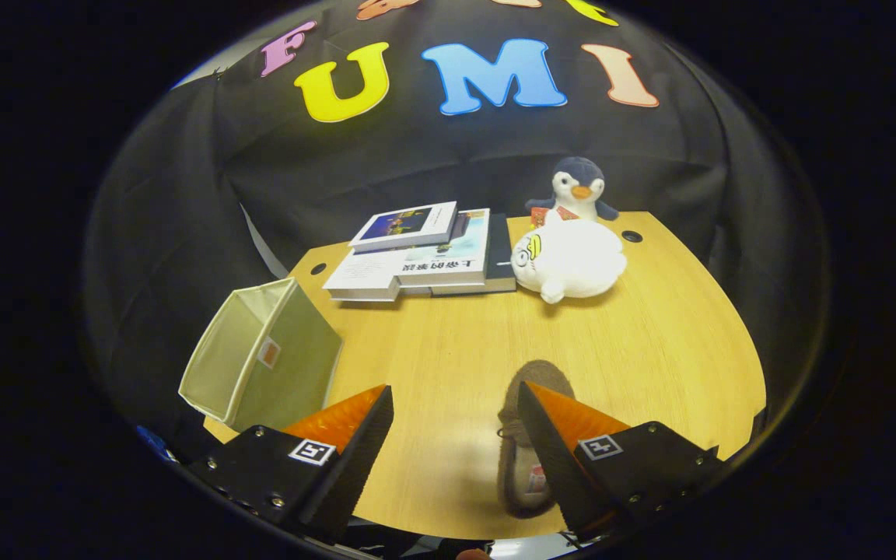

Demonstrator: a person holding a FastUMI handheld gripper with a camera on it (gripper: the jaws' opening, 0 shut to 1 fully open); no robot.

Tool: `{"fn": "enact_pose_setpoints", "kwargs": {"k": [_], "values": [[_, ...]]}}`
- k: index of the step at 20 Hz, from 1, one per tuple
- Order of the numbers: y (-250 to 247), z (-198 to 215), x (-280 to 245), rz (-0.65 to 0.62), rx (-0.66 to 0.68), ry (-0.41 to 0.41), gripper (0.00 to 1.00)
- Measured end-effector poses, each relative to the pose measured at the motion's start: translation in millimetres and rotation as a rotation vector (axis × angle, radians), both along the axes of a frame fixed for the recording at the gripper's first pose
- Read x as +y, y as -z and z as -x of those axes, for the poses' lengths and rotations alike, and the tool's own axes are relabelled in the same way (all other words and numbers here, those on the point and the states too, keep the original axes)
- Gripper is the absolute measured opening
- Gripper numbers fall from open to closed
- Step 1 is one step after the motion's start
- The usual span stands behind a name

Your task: Open the storage box then place both shoes into the box .Put the left shoe in first, then the right shoe, with the right side of both shoes facing outward in a uniform manner.

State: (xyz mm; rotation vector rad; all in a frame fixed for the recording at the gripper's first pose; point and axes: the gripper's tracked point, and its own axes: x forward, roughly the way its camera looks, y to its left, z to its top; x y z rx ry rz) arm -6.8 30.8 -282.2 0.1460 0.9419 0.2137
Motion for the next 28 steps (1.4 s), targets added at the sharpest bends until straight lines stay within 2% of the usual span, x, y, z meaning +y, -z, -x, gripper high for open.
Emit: {"fn": "enact_pose_setpoints", "kwargs": {"k": [4,8,19,23,25,27,28], "values": [[22.5,10.3,-41.7,0.085,0.009,0.02,0.98],[44.0,24.2,-77.0,0.21,0.022,-0.001,0.98],[113.2,46.4,-108.6,0.254,0.187,-0.04,0.97],[127.4,48.4,-102.0,0.196,0.248,-0.038,0.84],[127.6,47.4,-93.3,0.141,0.266,-0.02,0.66],[133.2,47.2,-89.7,0.115,0.291,0.013,0.43],[135.4,48.2,-89.5,0.102,0.309,0.031,0.36]]}}
